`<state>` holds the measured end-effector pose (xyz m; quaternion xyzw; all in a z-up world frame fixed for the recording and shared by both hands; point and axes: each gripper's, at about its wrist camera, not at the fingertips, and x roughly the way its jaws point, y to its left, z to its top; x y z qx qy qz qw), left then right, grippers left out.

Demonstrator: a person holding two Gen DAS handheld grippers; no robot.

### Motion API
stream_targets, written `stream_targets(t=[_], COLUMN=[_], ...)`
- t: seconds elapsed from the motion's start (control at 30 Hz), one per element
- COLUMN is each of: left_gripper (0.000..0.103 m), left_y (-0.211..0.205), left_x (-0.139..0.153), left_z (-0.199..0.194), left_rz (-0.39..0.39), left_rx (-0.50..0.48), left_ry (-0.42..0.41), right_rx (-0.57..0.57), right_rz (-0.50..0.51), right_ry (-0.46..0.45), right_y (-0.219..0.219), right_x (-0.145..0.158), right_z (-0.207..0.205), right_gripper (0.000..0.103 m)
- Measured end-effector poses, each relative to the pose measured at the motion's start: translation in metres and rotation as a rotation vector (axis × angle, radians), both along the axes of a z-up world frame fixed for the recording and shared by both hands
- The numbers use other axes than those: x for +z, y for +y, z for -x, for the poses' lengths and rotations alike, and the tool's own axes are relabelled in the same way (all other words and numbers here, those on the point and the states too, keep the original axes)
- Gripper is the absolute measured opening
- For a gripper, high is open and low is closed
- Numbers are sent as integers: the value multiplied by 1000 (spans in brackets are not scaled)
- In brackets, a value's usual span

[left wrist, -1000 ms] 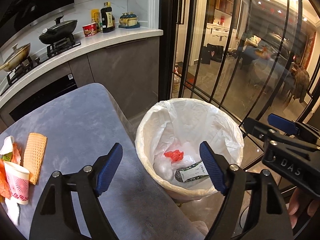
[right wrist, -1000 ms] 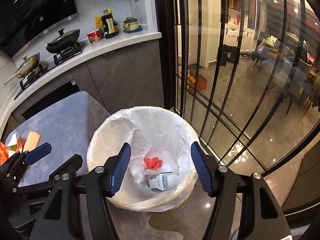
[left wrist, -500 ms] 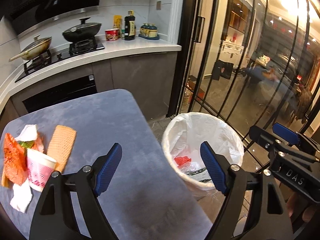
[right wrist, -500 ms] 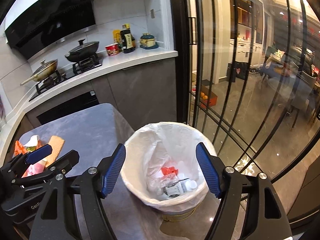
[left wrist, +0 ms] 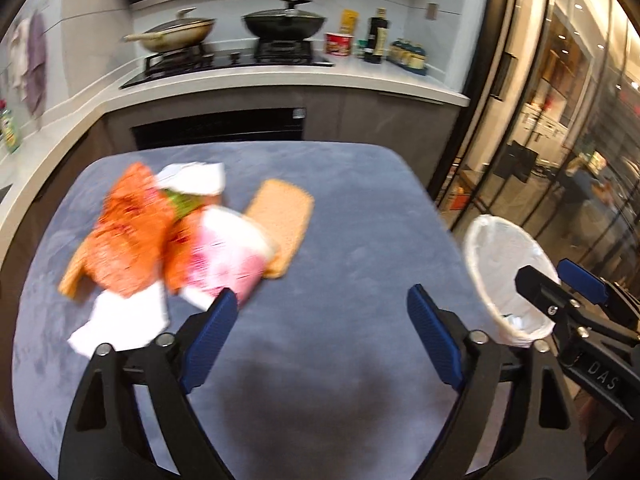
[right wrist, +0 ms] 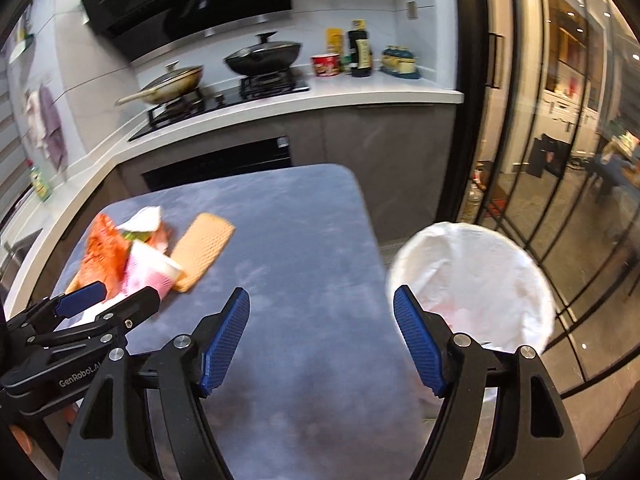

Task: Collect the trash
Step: 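Grasp the white tissue with the left gripper while the right gripper grasps the pink cup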

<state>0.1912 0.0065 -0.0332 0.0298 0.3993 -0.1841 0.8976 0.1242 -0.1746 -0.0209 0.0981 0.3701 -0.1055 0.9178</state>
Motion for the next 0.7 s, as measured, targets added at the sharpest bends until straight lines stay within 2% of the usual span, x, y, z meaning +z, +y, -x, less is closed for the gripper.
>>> stream_targets(t=[0.27, 0.37, 0.6, 0.7], left_gripper=[90, 91, 90, 82], left_y=[113, 147, 183, 184], left_x=[-27, -42, -77, -87], left_z=[-23, -33, -55, -61], left_rz=[-31, -32, 9, 17], left_rx=[201, 260, 293, 277], left_ry=[49, 81, 172, 187], right_rx=[110, 143, 203, 195], right_rz=[-29, -55, -134, -156], right_ry=[43, 57, 87, 112], right_y=[70, 91, 137, 148], right_x=[-22, -30, -53, -64], right_z=[-38, -53, -100, -116], right_gripper=[72, 76, 82, 84])
